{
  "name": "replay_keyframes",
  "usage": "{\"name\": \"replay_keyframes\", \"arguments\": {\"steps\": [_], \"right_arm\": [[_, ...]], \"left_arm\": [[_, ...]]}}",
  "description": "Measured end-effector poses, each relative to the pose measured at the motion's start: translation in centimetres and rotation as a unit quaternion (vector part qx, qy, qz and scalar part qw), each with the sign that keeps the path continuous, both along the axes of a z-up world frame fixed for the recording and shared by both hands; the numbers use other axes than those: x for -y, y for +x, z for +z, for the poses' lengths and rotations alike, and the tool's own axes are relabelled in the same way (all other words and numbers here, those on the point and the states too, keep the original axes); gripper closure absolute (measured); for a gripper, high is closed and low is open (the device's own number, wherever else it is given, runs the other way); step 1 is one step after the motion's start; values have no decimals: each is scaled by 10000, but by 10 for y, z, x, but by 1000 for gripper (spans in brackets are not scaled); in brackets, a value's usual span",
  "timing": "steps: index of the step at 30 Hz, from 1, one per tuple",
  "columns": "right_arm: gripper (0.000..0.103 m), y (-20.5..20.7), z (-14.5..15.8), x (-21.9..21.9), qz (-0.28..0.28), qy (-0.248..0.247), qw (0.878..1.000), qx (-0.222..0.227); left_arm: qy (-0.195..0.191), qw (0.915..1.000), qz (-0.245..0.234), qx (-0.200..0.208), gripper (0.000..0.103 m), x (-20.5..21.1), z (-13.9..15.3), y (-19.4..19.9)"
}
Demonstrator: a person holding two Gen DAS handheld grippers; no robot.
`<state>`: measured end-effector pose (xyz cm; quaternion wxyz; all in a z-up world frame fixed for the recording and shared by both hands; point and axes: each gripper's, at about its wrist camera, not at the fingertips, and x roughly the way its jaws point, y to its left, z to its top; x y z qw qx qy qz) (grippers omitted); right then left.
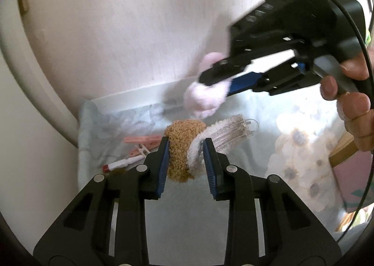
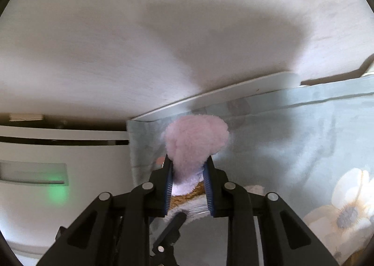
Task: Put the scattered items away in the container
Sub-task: 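Carry fuzzy brush and pink slipper into the cardboard box and open both tools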
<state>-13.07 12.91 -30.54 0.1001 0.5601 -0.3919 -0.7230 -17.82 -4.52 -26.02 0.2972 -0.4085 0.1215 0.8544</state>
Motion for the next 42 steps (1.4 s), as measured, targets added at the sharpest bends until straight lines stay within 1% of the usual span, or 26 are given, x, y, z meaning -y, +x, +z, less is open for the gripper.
{"name": "replay_keyframes", "arguments": {"steps": [2, 5, 10, 11, 14, 18, 21, 23, 26, 29, 32, 35, 38, 42], "right_arm": [[81, 8, 10, -8, -66, -54, 9999, -91], [80, 25, 27, -23, -180, -139, 9995, -237], [80, 59, 59, -48, -334, -218, 9982, -453], [80, 63, 63, -49, -353, -191, 9980, -489], [80, 85, 84, -64, -361, 61, 9974, -625], [80, 128, 113, -93, -419, 472, 9947, -811], [80, 161, 128, -113, -583, 612, 9922, -911], [80, 191, 138, -138, -730, 707, 9906, -913], [80, 226, 145, -161, -877, 888, 9884, -869], [80, 256, 147, -179, -1007, 1106, 9856, -794], [80, 284, 145, -194, -1087, 1252, 9836, -708], [80, 306, 140, -201, -1114, 1509, 9807, -545], [80, 323, 132, -210, -1111, 1627, 9796, -396], [80, 347, 120, -219, -848, 2019, 9756, -135]], "left_arm": [[93, 9999, 64, -5, 77, 11, 12, 8], [152, 9998, 80, -81, 77, 8, 33, 15], [2, 9999, 39, -157, 77, -3, 53, 32], [-23, 9999, 38, -165, 77, -6, 63, 40], [3, 9999, -22, -158, 77, -13, 77, 55], [129, 9994, -209, -242, 77, -31, 107, 80], [240, 9980, -459, -366, 77, -52, 129, 102], [304, 9967, -629, -410, 77, -67, 140, 113], [372, 9934, -978, -467, 77, -95, 151, 136], [371, 9901, -1281, -432, 77, -121, 154, 157], [312, 9860, -1611, -308, 77, -147, 150, 179], [70, 9808, -1926, -295, 77, -172, 138, 206], [-154, 9756, -2177, -223, 77, -194, 125, 224], [-431, 9703, -2376, -124, 77, -214, 106, 243]]}}
